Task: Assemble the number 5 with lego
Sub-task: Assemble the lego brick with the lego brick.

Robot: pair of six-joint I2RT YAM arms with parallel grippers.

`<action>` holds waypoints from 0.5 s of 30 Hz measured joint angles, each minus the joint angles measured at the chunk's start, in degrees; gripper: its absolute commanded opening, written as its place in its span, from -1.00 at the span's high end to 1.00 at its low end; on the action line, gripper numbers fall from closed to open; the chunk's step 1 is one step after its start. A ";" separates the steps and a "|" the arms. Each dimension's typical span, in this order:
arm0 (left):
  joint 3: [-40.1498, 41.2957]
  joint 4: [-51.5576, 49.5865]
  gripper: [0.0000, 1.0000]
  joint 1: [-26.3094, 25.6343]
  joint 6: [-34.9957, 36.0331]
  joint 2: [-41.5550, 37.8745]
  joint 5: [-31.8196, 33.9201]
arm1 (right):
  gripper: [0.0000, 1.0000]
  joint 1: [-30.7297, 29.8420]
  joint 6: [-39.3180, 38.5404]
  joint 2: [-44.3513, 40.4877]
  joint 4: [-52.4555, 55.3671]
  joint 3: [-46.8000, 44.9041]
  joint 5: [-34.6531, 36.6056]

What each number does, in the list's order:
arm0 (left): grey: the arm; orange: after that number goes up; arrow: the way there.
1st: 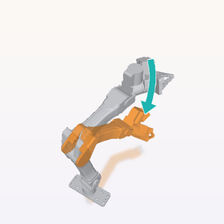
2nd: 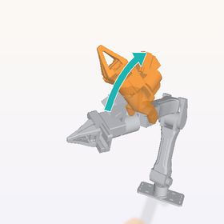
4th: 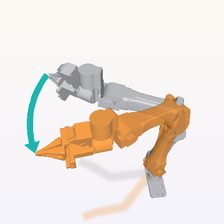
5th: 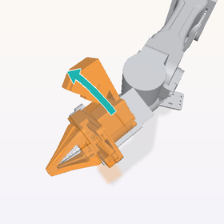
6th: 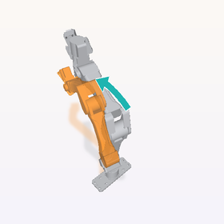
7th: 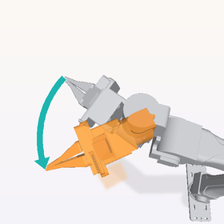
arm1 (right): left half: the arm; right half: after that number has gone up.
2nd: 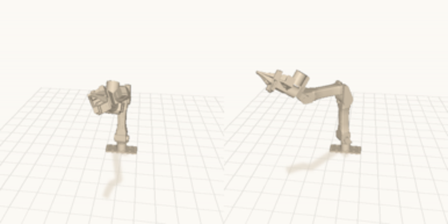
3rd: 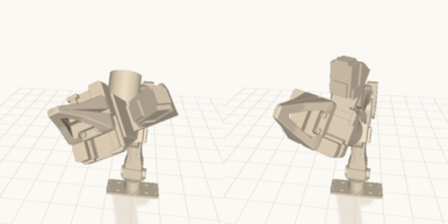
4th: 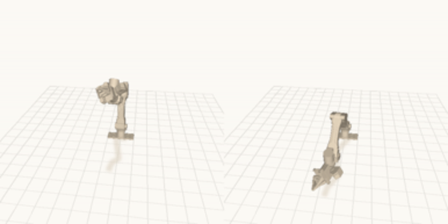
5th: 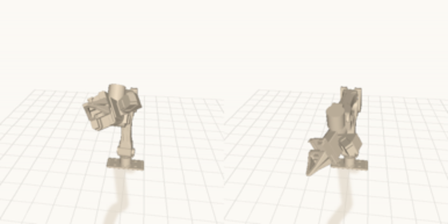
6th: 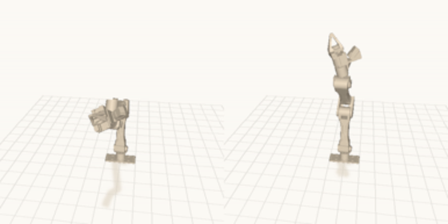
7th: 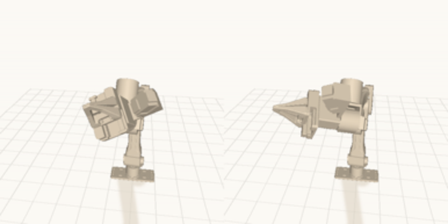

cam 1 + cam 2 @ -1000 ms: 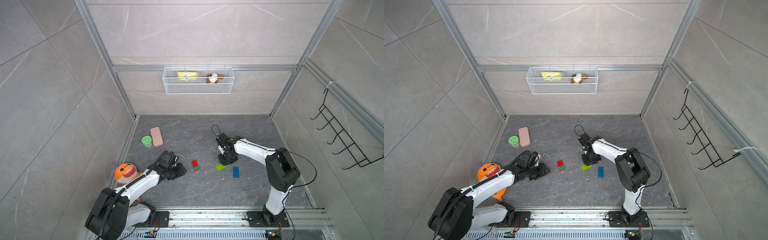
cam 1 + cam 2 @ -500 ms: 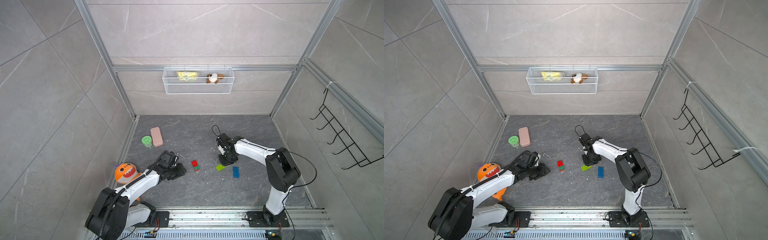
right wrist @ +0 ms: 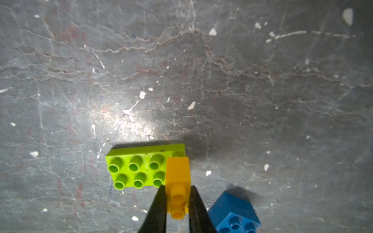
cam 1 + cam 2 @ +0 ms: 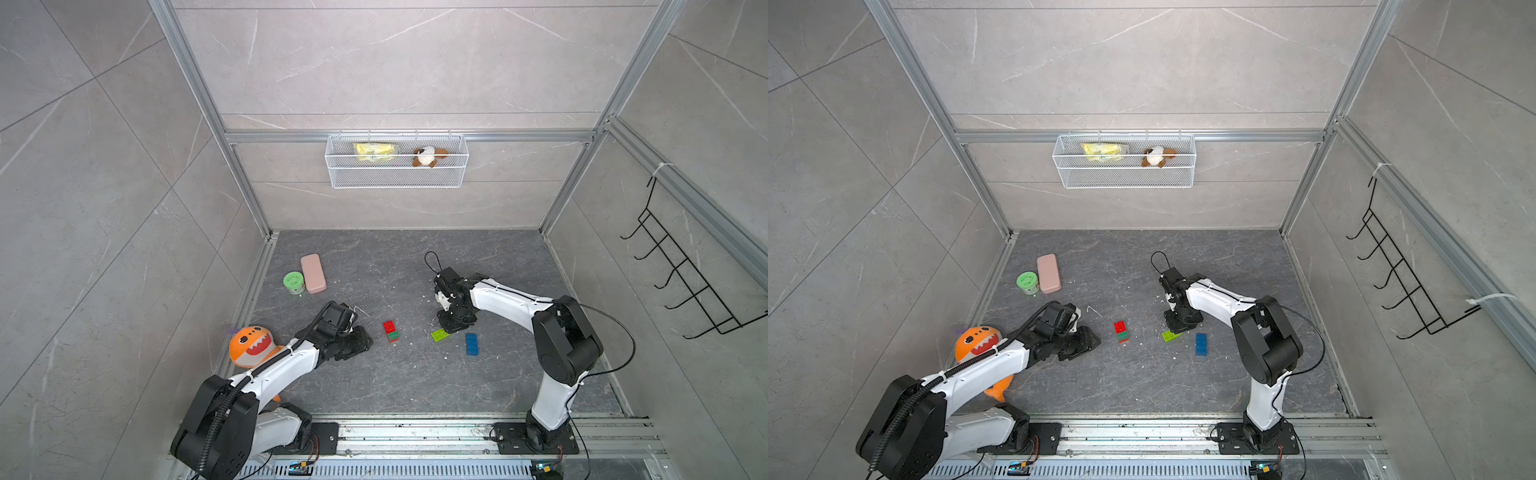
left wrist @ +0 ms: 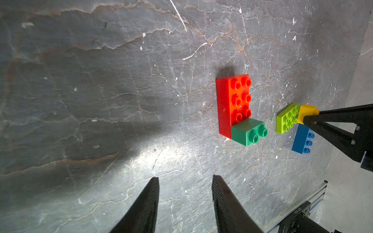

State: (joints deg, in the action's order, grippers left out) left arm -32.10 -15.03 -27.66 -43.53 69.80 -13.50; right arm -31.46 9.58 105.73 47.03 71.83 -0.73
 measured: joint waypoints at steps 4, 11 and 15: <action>0.00 0.02 0.05 0.00 0.00 0.00 -0.02 | 0.62 0.00 -0.22 0.00 -0.04 -0.02 0.02; 0.00 0.02 0.05 0.00 0.00 0.24 0.00 | 0.62 -0.09 -0.20 0.35 0.42 0.37 0.17; 0.04 0.07 0.05 0.00 -0.02 0.31 0.00 | 0.64 -0.42 -0.17 1.51 2.10 1.95 0.72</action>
State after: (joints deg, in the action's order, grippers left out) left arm -32.05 -14.96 -27.66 -43.55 70.11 -13.50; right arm -31.88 9.41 107.24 49.12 73.78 -0.01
